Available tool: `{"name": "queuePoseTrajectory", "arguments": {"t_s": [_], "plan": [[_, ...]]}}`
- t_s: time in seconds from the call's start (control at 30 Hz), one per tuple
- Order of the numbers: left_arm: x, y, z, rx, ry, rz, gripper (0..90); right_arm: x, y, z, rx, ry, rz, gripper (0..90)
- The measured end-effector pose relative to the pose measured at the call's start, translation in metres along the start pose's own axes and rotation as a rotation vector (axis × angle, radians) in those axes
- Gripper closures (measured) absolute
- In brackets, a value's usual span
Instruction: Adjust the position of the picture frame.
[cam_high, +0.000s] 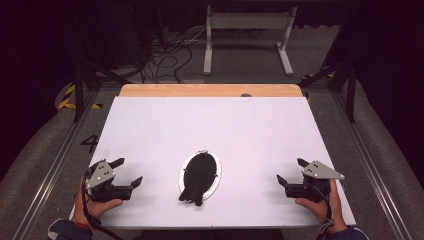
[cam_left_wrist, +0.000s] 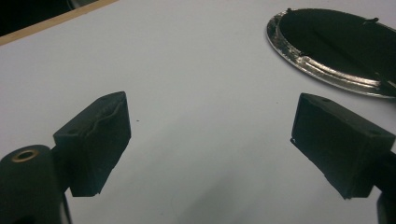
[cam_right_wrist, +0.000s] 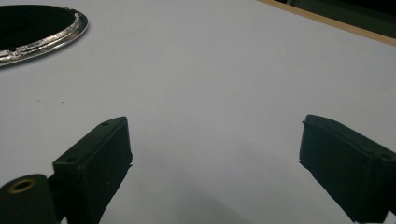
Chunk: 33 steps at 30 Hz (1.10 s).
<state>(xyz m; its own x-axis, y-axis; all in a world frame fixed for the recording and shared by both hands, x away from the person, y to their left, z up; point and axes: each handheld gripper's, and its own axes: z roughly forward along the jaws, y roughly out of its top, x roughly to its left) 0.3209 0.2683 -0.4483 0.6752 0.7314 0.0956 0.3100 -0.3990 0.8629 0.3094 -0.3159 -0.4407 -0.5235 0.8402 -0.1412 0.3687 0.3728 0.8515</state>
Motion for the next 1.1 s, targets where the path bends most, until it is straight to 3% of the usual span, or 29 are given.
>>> {"name": "queuePoseTrajectory", "arguments": {"t_s": [0.13, 0.37, 0.43, 0.47, 0.53, 0.63, 0.7, 0.8, 0.9, 1.1], "plan": [[-0.003, 0.0, 0.006, 0.028, -0.04, 0.002, 17.7, 0.0, -0.001, 0.005, 0.022, 0.041, 0.037, 9.1], [-0.011, 0.003, 0.01, 0.024, -0.076, 0.005, 23.2, 0.002, -0.001, 0.011, 0.047, 0.046, 0.039, 10.4], [-0.014, 0.006, 0.011, 0.017, -0.102, 0.007, 24.3, 0.004, -0.002, 0.013, 0.062, 0.055, 0.039, 15.3], [-0.019, 0.008, 0.015, 0.022, -0.123, 0.024, 26.3, 0.006, -0.001, 0.015, 0.068, 0.083, 0.042, 19.7], [-0.02, 0.009, 0.016, 0.023, -0.134, 0.037, 28.0, 0.007, -0.001, 0.016, 0.065, 0.1, 0.046, 21.3], [-0.021, 0.013, 0.024, 0.052, -0.164, 0.051, 34.9, 0.012, 0.003, 0.022, 0.058, 0.127, 0.063, 27.1], [-0.02, 0.013, 0.025, 0.058, -0.177, 0.054, 46.1, 0.019, 0.006, 0.026, 0.065, 0.131, 0.044, 33.4], [-0.025, 0.012, 0.031, 0.09, -0.241, 0.071, 60.6, 0.029, 0.013, 0.03, 0.068, 0.154, 0.019, 42.0], [-0.031, 0.013, 0.034, 0.104, -0.298, 0.091, 68.1, 0.035, 0.015, 0.034, 0.071, 0.165, 0.023, 46.9], [-0.044, 0.02, 0.037, 0.126, -0.317, 0.122, 76.5, 0.046, 0.014, 0.032, 0.07, 0.187, 0.027, 54.8]]}}
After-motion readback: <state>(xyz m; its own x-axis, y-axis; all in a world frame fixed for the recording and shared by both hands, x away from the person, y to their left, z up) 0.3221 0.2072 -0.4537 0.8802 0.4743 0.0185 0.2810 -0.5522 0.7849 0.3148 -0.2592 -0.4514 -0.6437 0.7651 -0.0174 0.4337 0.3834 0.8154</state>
